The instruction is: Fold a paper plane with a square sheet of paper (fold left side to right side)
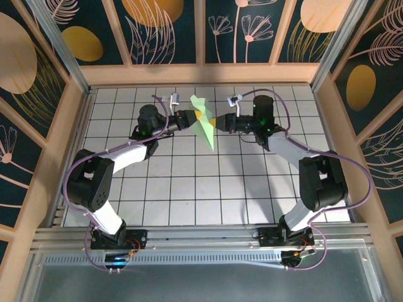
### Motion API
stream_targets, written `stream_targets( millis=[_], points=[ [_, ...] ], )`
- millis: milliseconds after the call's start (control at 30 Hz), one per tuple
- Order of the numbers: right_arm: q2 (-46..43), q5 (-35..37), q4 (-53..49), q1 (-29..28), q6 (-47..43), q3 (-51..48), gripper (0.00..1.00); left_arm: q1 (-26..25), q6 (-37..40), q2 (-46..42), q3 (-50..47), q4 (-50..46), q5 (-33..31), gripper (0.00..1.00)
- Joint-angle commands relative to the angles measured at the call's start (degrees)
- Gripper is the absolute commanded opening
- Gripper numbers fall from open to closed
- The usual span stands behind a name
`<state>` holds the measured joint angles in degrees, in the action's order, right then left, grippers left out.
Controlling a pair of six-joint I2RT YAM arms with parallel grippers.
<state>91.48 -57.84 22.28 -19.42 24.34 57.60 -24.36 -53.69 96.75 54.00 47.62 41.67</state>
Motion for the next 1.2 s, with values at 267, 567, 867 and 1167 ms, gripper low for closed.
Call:
stream_targets(
  millis=[267, 567, 867, 1167],
  points=[
    [-10.6, 6.1, 0.1, 2.1, 1.0, -9.1, 0.76, -0.2, -1.7, -0.3, -0.3, 6.0, -0.4, 0.04],
    [-10.2, 1.9, 9.8, -0.6, 8.1, -15.5, 0.99, -0.7, -1.5, -0.3, 0.2, 5.7, -0.1, 0.04],
    [-3.7, 0.0, 22.9, -2.6, 15.2, -13.4, 0.95, -1.5, -0.9, -0.5, 1.1, 4.5, 0.4, 0.04],
    [-3.7, 2.4, 16.3, -1.9, 10.9, -10.8, 0.88, -1.8, -0.6, -0.8, 1.0, 4.2, 0.2, 0.04]
  ],
)
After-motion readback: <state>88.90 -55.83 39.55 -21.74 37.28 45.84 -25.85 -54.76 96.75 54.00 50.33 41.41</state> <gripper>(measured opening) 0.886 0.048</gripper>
